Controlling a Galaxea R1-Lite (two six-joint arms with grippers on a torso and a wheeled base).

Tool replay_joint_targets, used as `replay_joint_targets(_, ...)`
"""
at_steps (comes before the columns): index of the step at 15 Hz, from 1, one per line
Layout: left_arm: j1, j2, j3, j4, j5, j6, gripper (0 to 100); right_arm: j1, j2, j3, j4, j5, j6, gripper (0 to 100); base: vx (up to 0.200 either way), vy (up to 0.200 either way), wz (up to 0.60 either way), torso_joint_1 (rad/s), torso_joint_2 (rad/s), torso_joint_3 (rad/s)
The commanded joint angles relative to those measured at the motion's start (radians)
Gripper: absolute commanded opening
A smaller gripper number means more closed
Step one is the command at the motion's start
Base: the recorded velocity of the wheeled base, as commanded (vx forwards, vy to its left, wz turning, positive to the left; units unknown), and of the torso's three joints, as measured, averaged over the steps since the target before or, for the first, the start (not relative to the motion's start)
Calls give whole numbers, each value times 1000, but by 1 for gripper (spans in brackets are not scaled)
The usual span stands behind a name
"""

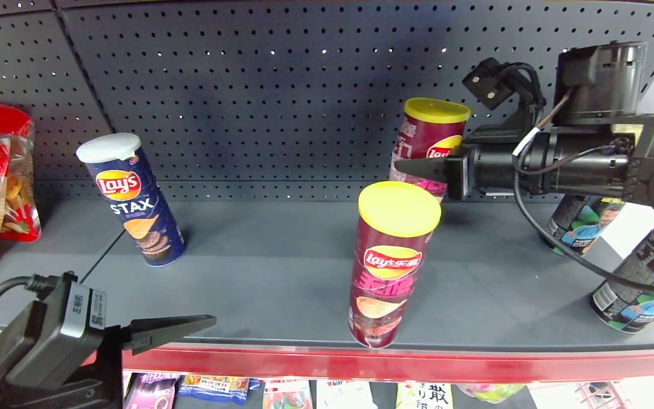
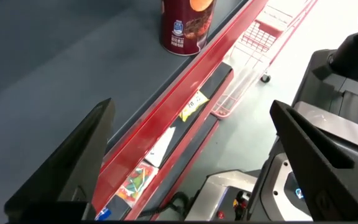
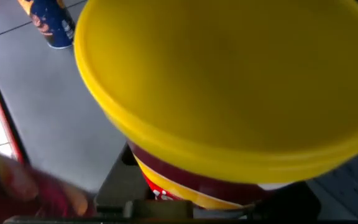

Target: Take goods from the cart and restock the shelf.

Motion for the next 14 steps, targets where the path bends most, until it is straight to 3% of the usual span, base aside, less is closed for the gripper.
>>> replay_joint_targets(1, 0, -1, 0, -1, 6, -1, 100, 7, 61, -21, -15, 1, 1, 0, 0, 0, 0, 0, 0, 0)
replay_joint_targets(13, 1, -9, 0, -1, 19, -3, 100, 9, 115, -41, -17, 22, 3, 0, 0, 0, 0, 0, 0, 0)
replay_joint_targets(14, 0, -9, 0, -1, 19, -3, 100, 9, 115, -40, -17, 22, 3, 100, 0, 0, 0, 0, 0, 0)
